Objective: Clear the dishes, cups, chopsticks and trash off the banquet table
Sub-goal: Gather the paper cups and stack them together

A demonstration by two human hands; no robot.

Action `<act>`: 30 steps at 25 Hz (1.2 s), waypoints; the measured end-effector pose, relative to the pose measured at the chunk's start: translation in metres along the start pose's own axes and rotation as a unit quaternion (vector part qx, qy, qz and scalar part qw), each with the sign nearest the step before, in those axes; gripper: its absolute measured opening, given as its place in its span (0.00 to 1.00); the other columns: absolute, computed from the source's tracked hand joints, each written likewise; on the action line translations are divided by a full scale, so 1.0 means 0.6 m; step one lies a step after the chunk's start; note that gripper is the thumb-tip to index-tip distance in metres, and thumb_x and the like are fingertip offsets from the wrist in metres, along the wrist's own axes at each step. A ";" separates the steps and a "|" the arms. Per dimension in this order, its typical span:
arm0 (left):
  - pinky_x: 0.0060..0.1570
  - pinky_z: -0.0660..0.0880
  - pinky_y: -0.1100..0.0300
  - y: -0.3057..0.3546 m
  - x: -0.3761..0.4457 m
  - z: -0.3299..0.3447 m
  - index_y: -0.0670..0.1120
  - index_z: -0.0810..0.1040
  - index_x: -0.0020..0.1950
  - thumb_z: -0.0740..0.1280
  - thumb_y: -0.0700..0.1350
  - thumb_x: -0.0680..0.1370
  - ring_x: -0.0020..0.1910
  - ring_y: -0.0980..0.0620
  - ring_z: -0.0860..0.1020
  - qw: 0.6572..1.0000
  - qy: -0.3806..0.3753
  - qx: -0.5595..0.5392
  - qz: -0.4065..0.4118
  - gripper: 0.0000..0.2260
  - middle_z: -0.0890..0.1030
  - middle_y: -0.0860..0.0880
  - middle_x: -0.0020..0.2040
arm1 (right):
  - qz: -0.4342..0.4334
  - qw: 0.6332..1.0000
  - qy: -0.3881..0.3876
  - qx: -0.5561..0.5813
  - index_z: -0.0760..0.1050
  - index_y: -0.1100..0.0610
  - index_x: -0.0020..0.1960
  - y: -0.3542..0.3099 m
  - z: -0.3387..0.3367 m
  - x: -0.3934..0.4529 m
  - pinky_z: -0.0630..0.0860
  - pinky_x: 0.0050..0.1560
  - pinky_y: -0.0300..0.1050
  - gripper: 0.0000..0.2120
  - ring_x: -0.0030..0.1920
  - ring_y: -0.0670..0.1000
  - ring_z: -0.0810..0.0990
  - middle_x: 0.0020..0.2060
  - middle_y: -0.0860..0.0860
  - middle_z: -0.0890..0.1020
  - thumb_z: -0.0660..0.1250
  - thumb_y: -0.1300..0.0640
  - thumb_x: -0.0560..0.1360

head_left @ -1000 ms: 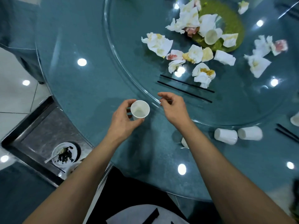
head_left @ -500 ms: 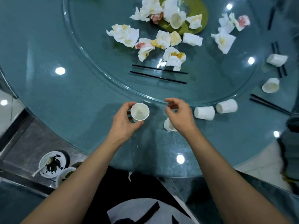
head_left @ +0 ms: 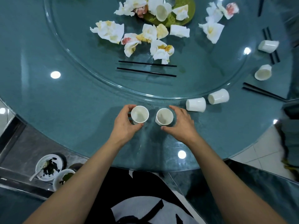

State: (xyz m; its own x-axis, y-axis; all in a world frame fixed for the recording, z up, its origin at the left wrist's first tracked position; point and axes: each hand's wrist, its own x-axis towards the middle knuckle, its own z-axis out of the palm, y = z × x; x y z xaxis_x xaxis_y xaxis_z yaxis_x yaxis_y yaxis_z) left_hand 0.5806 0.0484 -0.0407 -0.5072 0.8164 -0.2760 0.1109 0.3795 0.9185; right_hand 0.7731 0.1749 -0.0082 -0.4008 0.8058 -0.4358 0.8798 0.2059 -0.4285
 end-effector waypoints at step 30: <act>0.59 0.78 0.57 -0.016 -0.029 0.021 0.56 0.72 0.65 0.80 0.43 0.70 0.58 0.63 0.78 0.999 0.009 -0.029 -0.018 0.28 0.79 0.63 0.60 | -0.177 0.977 -0.030 0.111 0.73 0.44 0.66 -0.091 -0.019 -0.011 0.68 0.71 0.57 0.33 0.66 0.47 0.72 0.64 0.43 0.71 0.81 0.47 0.65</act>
State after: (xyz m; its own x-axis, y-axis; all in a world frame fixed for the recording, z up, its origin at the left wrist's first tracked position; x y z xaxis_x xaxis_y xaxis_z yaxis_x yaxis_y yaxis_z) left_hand 0.5991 0.0364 -0.0482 -0.5257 0.7940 -0.3052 0.0421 0.3826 0.9229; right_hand 0.7309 0.1648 0.0270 -0.6906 0.6703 -0.2715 0.6086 0.3357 -0.7190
